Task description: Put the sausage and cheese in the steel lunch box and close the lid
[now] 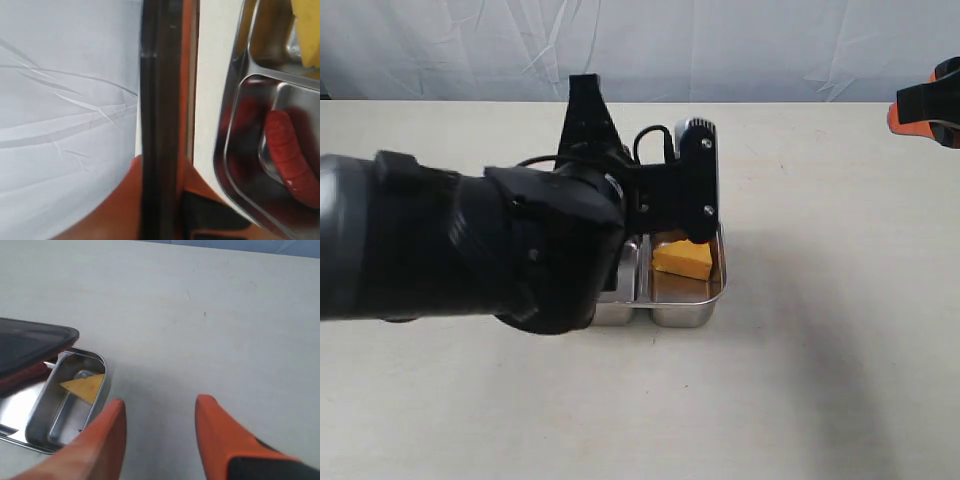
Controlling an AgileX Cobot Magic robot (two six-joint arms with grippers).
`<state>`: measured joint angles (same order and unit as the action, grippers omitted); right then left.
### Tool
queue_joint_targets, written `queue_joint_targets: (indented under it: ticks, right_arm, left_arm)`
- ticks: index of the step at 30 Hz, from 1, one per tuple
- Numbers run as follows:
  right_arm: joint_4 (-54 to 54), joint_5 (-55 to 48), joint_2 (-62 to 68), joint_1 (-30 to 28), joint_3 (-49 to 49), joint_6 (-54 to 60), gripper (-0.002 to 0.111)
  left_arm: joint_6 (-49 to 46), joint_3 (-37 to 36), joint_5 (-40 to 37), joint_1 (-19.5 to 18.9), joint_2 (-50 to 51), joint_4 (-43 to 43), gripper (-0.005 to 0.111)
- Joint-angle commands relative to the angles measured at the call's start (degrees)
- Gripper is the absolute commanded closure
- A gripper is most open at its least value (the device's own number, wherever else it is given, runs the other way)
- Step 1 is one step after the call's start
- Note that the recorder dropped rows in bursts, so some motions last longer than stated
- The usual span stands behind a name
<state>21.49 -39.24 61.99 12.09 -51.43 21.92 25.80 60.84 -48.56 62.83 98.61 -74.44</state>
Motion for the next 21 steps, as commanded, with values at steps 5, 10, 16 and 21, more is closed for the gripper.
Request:
queue_joint_targets:
  ticks: [5,10,16,21]
  right_arm:
    - [-0.5,0.5,-0.4,0.0,0.2,0.0,0.065]
    - [-0.5,0.5,-0.4,0.0,0.2,0.0,0.065]
    - [-0.5,0.3,-0.4,0.0,0.2,0.0,0.065]
    - [-0.5,0.2,-0.4,0.0,0.2,0.0,0.065]
  left_arm:
    - [2.7,0.2,-2.6,3.6,3.1,-1.0,0.107]
    - [3.8,0.2,-2.5,4.6,3.1,-0.3,0.107]
    - [3.9,0.2,-2.3,4.7,3.9,2.1,0.107]
    - [3.9,0.2,-2.3,4.7,6.2,6.3,0.107]
